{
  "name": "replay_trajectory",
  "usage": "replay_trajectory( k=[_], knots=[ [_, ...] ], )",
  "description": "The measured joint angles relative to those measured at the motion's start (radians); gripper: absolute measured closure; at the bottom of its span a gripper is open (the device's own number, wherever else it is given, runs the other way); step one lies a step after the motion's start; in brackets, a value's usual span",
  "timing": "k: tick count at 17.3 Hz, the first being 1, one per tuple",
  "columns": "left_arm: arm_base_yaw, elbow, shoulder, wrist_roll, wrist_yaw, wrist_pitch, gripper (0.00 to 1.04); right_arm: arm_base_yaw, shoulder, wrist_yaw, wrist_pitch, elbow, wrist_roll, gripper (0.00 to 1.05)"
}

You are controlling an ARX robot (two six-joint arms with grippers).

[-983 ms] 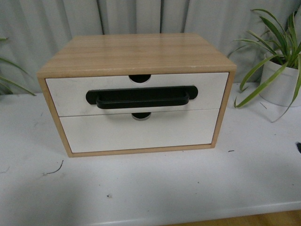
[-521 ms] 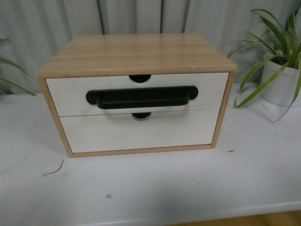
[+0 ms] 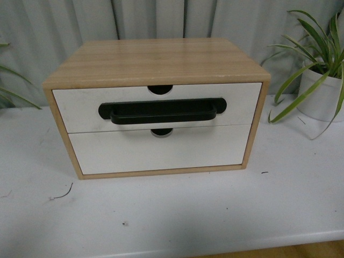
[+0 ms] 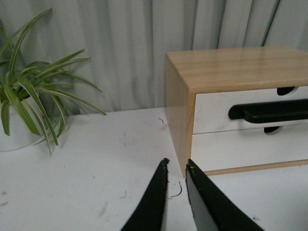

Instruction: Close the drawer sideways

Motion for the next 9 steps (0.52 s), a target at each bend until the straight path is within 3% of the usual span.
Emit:
replay_trajectory(
  k=[2,4,9],
  knots=[
    [0.0,0.0,0.0,-0.004,-0.001,0.0,1.03,-0.054,-0.029,-0.072,0.019,-0.023,0.003,1.02],
    [0.0,0.0,0.0,-0.004,-0.001,0.002,1.03,-0.141,-0.072,-0.119,-0.031,-0.028,0.005,1.03],
    [0.0,0.0,0.0,-0.004,-0.001,0.002,1.03,-0.133,-0.157,-0.135,-0.114,-0.028,0.006,1.03]
  ],
)
